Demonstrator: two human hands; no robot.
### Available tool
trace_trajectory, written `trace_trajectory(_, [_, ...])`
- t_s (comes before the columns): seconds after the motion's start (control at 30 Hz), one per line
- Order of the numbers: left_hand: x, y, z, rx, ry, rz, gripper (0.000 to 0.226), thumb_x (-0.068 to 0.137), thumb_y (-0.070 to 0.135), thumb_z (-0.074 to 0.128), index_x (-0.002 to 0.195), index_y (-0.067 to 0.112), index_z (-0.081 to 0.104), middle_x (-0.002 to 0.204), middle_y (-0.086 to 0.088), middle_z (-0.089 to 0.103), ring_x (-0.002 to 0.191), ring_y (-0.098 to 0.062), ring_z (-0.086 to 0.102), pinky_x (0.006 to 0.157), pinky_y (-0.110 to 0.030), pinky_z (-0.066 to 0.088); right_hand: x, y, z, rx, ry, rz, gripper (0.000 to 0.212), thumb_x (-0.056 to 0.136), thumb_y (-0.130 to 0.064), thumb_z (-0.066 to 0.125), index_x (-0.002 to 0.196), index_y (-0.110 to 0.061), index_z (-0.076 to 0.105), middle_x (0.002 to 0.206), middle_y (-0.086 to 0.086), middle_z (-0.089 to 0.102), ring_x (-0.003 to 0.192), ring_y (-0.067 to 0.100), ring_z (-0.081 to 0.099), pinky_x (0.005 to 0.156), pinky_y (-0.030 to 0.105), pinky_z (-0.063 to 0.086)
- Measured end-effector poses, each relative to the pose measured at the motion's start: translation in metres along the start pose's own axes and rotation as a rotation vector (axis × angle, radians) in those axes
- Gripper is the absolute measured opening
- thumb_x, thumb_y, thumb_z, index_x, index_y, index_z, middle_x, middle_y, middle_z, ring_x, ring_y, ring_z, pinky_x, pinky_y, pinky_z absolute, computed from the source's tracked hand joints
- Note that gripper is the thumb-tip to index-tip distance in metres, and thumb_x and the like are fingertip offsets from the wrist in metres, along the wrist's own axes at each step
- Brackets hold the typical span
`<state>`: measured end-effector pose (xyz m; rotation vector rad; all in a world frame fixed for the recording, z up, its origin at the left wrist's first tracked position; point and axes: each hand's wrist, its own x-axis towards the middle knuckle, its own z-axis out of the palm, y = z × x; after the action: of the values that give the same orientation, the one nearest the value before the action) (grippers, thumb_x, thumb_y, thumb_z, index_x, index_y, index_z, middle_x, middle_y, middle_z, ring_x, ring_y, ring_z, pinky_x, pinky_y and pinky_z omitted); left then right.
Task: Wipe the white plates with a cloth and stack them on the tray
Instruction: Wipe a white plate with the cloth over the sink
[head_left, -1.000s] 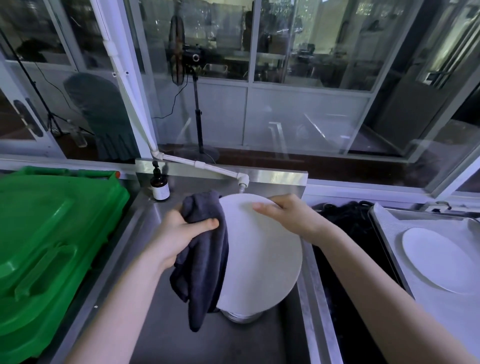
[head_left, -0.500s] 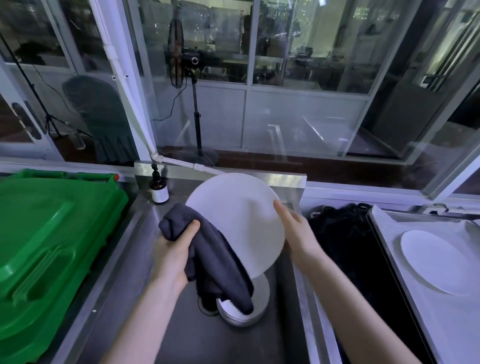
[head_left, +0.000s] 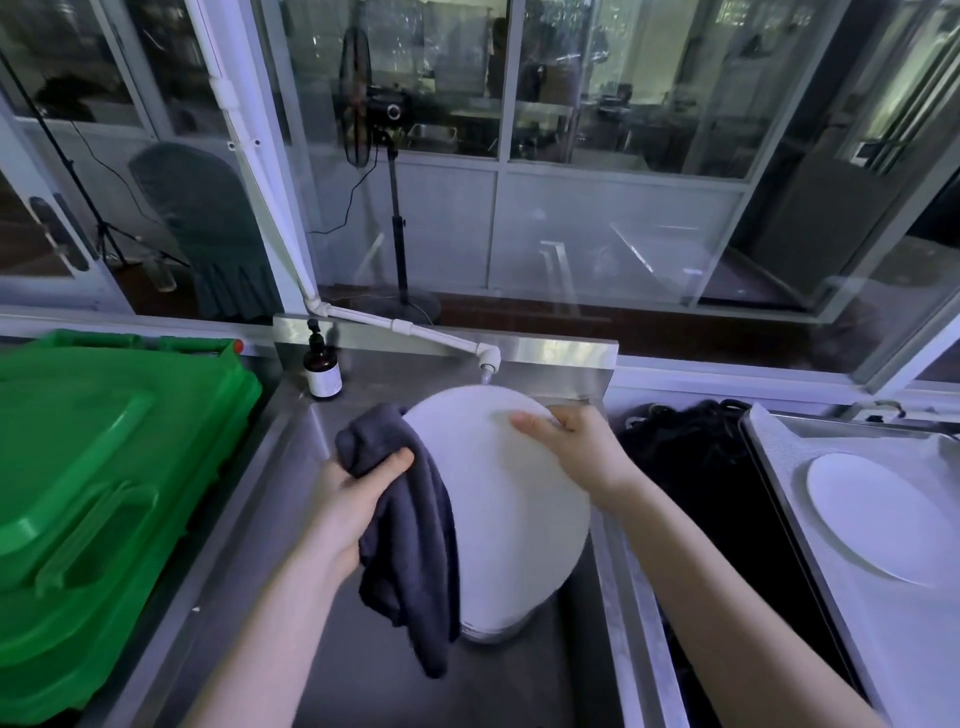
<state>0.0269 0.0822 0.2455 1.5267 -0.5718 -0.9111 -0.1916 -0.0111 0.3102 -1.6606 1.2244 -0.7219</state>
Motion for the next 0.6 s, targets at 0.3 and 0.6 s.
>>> trace_trajectory(0.3, [0.000,0.000,0.007,-0.272,0.112,0.016,0.020,0.084,0.029,0.076,0.093,0.029,0.059,0.092,0.003,0.068,0.085,-0.020,0.069,0.065,-0.031,0.056,-0.021,0.021,0.031,0.437,0.204,0.193,0.024,0.094,-0.041,0.066,0.091,-0.019,0.074,0.090,0.006,0.077,0.078,0.013,0.071,0.063,0.027,0.054])
trace_trajectory(0.6, [0.002,0.029,0.000,0.079,-0.202,0.066,0.031,0.058,0.043,0.086,0.076,0.021,0.072,0.064,-0.002,0.072,0.061,-0.018,0.072,0.048,-0.029,0.053,0.004,-0.012,-0.011,-0.096,-0.104,-0.087,0.052,0.096,-0.042,0.063,0.068,-0.001,0.047,0.067,0.008,0.034,0.062,0.020,0.031,0.058,0.032,0.023])
